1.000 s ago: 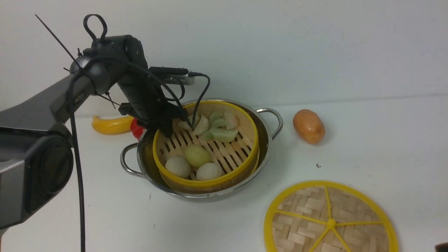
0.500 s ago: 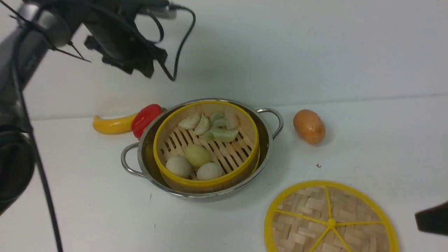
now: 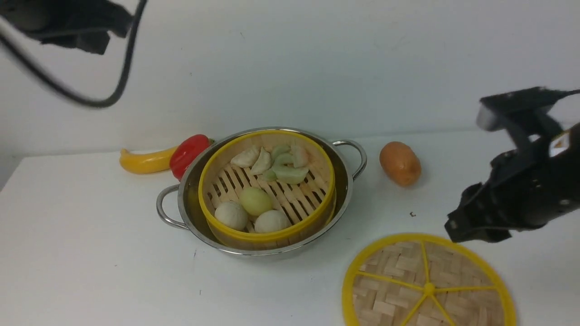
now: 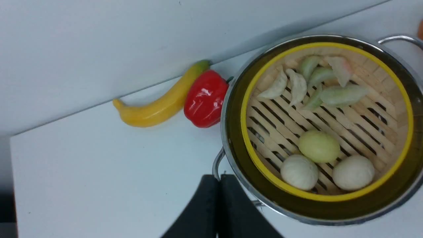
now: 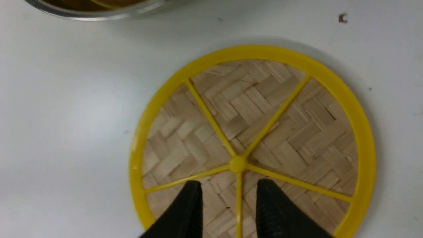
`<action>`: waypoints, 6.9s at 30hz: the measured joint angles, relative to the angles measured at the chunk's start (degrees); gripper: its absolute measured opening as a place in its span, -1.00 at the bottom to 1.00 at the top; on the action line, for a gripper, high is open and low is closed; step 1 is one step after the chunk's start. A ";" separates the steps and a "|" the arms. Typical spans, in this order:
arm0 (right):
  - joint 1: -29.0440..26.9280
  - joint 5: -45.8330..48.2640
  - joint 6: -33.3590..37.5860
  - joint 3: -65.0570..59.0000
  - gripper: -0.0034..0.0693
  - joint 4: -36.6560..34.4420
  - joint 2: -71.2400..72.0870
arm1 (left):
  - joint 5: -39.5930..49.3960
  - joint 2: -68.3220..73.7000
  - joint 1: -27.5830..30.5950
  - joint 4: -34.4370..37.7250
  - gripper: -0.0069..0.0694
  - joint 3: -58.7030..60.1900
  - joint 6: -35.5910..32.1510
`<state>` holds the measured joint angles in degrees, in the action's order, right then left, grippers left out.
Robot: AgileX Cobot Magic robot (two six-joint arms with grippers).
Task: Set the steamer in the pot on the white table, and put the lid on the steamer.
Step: 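Move the gripper down to the bamboo steamer lid and grasp its center knob, then place the bamboo steamer lid onto the steamer basket in the pot with the right gripper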
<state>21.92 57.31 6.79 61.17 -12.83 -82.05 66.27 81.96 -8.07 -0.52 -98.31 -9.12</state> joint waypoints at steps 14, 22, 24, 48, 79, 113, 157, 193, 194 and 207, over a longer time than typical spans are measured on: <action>2.68 -4.60 -5.32 0.04 -0.23 4.67 -12.21 | -20.57 -55.22 0.00 0.11 -0.87 52.92 6.75; 3.63 -4.41 -4.09 0.04 -0.23 2.56 -15.20 | -15.16 -63.37 0.00 1.42 -0.87 59.60 9.12; 4.37 -4.41 -4.08 0.04 -0.23 2.42 -15.69 | -14.51 -63.41 0.00 1.54 -0.87 59.68 9.12; 6.02 2.72 -7.32 4.13 -0.51 8.24 -20.88 | -14.46 -63.41 0.00 1.60 -0.86 59.80 9.12; 16.97 13.55 -5.72 73.92 -0.51 15.26 -50.35 | -10.03 -63.41 0.00 1.32 -0.82 63.78 8.09; 17.04 11.84 2.77 74.22 -0.51 8.21 -54.55 | -12.30 -63.41 0.00 1.32 -0.82 63.78 7.22; 17.04 5.54 4.43 74.39 -0.51 8.80 -57.39 | -12.30 -63.41 0.00 1.32 -0.82 63.78 7.22; 17.04 4.64 4.53 74.39 -0.51 8.62 -57.39 | -12.30 -63.41 0.00 1.32 -0.82 63.78 7.22; 17.04 4.54 4.53 74.39 -0.51 8.62 -57.39 | -12.30 -63.41 0.00 1.32 -0.82 63.78 7.22; 17.04 4.32 4.63 74.39 -0.51 8.62 -57.39 | -12.30 -63.41 0.00 1.32 -0.82 63.78 7.22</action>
<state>38.96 61.64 11.43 135.56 -4.20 -139.44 53.97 18.55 -8.07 0.80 -34.53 -1.90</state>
